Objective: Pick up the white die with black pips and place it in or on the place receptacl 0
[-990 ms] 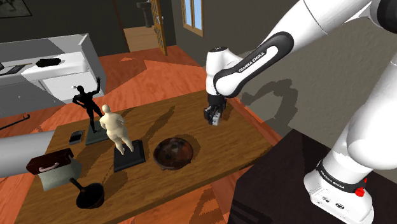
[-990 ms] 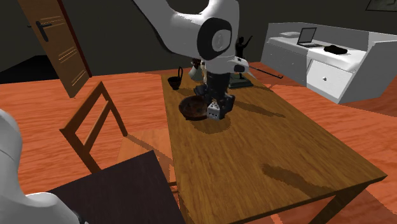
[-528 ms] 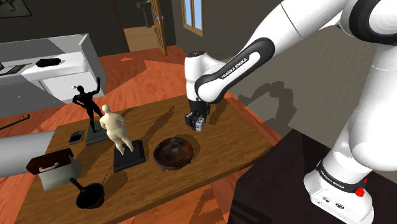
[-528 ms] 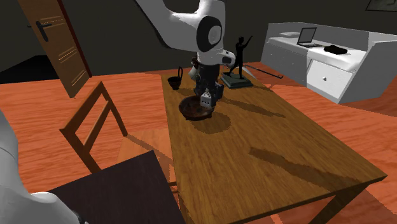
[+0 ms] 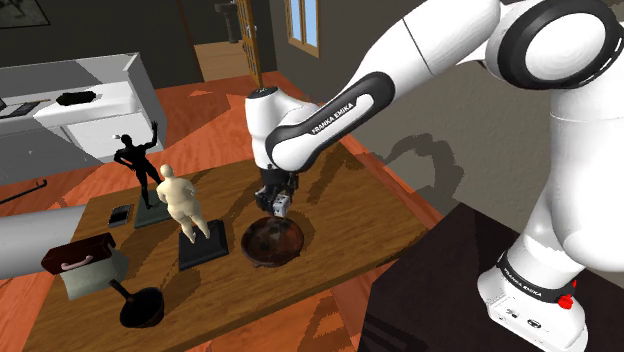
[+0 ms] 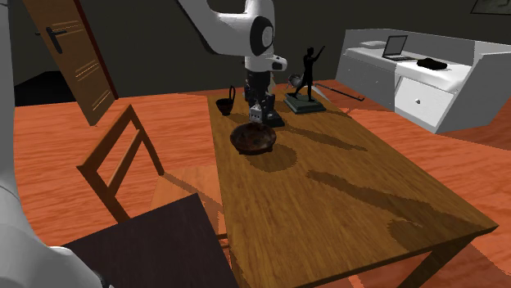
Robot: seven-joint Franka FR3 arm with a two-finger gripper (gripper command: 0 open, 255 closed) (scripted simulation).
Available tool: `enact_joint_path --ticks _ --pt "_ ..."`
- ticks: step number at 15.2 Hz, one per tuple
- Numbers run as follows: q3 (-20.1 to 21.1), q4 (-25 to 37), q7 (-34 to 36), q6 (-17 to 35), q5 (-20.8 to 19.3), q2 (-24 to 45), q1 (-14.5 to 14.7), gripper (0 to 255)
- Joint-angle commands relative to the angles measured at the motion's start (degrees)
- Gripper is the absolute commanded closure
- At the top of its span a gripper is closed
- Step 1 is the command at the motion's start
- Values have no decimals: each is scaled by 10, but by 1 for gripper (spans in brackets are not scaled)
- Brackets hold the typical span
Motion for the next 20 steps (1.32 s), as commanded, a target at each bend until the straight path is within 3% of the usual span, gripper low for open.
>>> enact_joint_path --ticks 1,2,14,20 --pt "0 59 22 -20 -10 41 21 255" --pt "1 105 36 -38 -17 70 37 255" --pt "-10 90 45 29 -32 122 44 255" --pt "-11 90 45 31 -32 123 44 255"
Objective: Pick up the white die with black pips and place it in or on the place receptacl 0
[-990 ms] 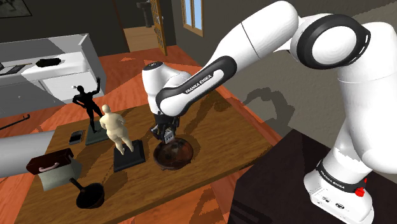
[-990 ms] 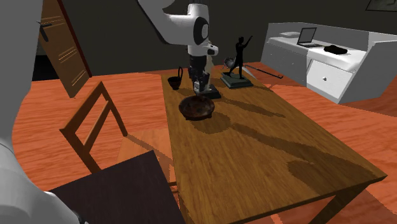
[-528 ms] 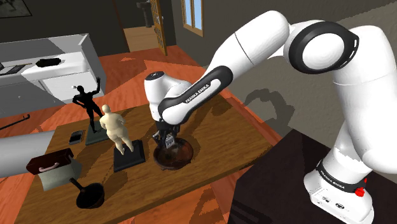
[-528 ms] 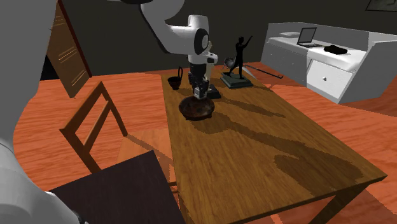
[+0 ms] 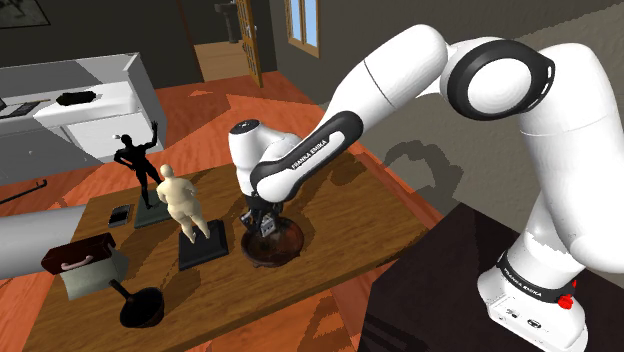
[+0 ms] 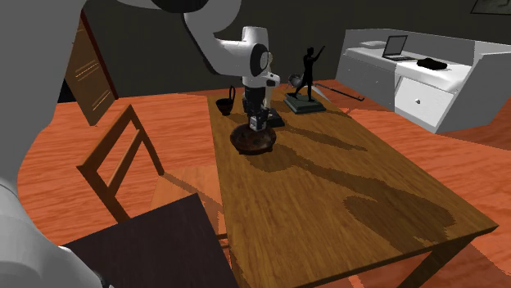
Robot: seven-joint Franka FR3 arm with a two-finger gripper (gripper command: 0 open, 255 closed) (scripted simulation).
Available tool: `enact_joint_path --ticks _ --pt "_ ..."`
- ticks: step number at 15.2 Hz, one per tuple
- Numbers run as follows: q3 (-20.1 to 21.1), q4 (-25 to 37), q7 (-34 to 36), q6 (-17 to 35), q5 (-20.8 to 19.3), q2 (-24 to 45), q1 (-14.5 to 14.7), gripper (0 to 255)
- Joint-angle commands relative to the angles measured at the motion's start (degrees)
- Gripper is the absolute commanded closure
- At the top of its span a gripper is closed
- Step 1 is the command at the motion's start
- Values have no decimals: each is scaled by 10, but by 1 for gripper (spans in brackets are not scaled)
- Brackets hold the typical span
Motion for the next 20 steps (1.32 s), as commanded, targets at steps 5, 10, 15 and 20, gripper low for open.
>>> enact_joint_path --ticks 5,10,15,20 --pt "0 0 0 0 0 0 0 0" --pt "5 4 -4 -26 7 -23 -3 0" --pt "9 10 -7 -51 12 -43 -6 0" --pt "9 10 -7 -51 12 -43 -6 0"
